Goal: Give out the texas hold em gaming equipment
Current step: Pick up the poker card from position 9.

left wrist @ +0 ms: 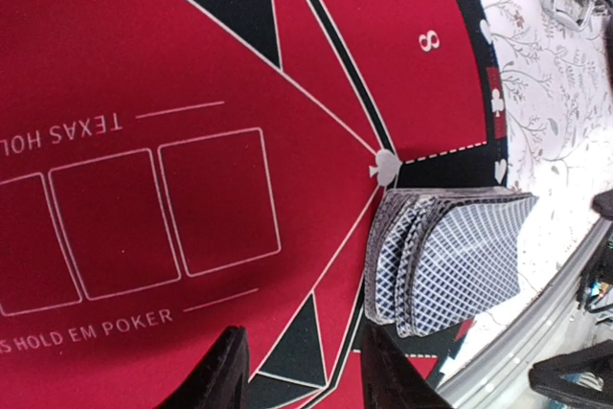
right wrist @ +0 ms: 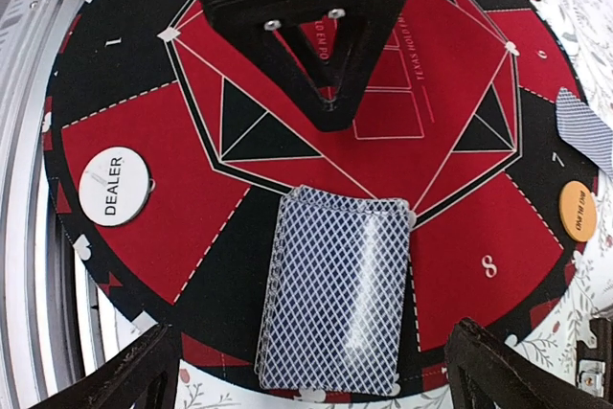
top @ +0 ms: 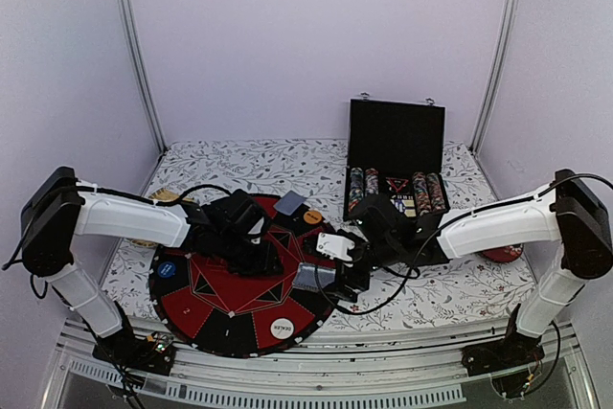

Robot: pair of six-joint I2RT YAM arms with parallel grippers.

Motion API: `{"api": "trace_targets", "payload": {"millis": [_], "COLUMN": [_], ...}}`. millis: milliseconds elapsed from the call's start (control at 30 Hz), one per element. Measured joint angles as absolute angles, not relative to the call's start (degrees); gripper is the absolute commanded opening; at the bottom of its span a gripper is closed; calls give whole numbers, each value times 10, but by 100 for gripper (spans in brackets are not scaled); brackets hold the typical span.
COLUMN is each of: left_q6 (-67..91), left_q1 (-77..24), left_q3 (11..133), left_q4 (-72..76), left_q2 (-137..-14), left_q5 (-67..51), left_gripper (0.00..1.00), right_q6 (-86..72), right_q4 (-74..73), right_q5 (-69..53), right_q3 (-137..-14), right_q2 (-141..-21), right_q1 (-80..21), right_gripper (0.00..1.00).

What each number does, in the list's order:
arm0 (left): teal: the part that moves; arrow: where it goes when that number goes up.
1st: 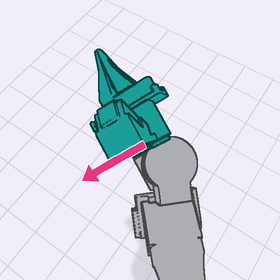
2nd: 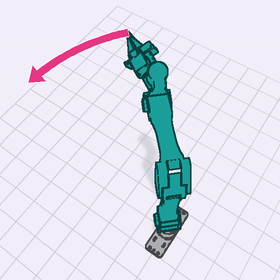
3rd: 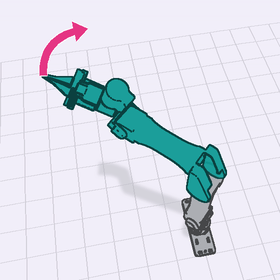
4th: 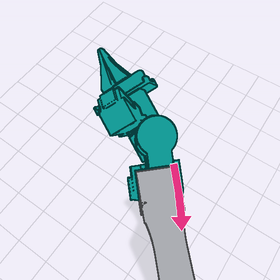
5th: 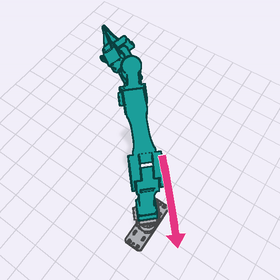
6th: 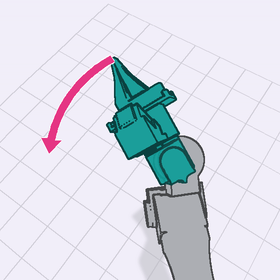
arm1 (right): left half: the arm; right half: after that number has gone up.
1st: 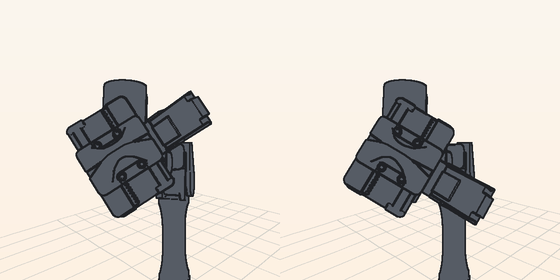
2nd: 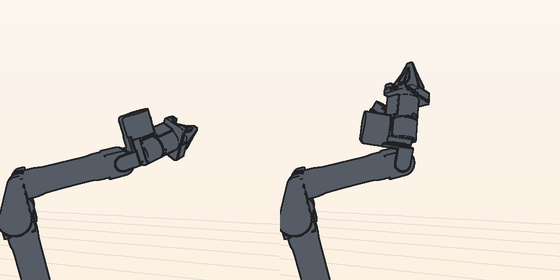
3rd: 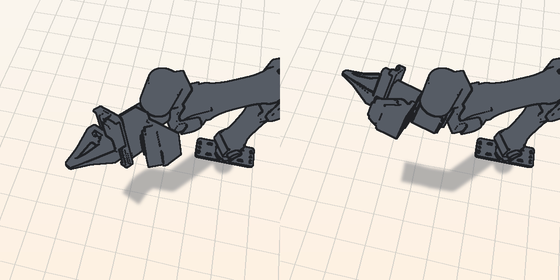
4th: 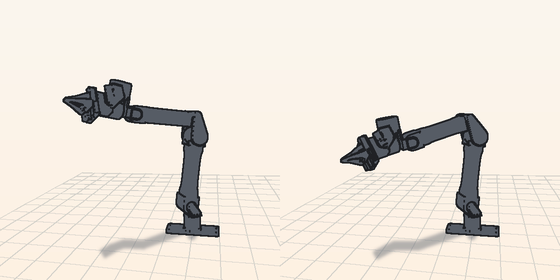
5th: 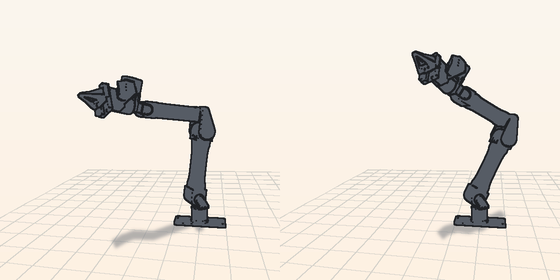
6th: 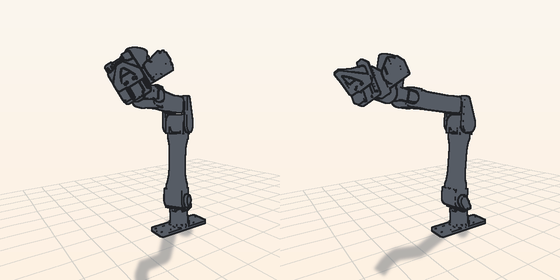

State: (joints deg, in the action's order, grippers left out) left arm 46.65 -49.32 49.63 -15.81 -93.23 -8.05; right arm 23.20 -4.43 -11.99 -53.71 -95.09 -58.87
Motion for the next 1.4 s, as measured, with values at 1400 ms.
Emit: {"api": "trace_targets", "payload": {"millis": [1400], "left_q6": [465], "left_q1": [-493], "left_q3": [490], "left_q4": [-160], "left_q2": [-928], "left_q5": [-83], "left_gripper": [43], "right_q6": [237], "right_q4": [-62], "right_q5": [-143], "right_q3": [-598], "right_q2": [-1093], "right_q1": [-577], "right_gripper": [70]}}
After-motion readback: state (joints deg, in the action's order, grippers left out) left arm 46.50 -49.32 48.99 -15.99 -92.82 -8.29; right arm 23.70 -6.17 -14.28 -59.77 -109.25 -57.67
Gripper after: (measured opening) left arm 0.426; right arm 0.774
